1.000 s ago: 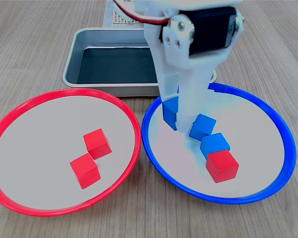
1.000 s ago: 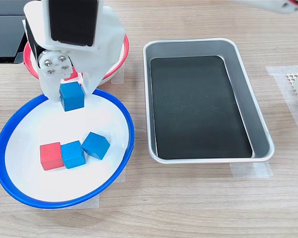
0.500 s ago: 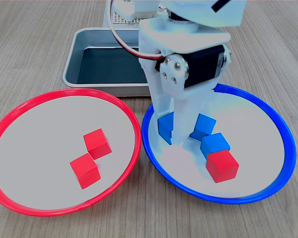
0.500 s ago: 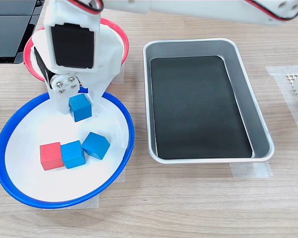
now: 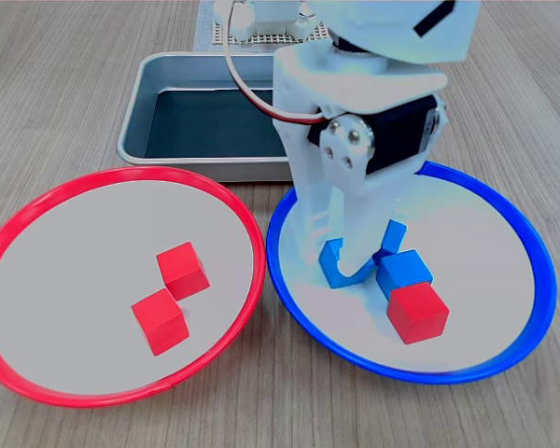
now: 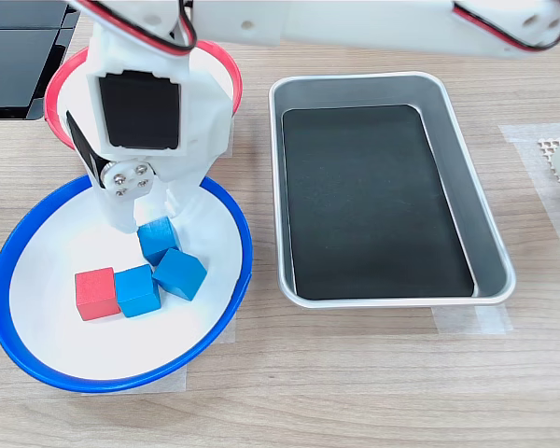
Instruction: Relocate any misplaced blocks to their matching dishes.
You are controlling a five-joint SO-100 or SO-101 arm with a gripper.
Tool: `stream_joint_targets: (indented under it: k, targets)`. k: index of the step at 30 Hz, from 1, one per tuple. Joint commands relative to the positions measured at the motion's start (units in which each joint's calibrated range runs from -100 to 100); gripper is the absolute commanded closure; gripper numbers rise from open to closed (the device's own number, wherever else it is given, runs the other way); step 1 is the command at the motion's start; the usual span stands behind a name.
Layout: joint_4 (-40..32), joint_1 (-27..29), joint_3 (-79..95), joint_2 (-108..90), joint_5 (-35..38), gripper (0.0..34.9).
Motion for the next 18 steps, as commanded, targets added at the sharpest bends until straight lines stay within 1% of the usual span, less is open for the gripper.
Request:
stream_joint_targets:
  k: [1, 13, 18]
  targets:
    - [0.57, -0.83, -2.70, -0.62, -0.10, 24.7]
    - [0.24, 0.20, -3.89, -2.92, 0.49, 24.2]
    - [0.33, 1.61, -2.98, -5.05, 1.42, 24.0]
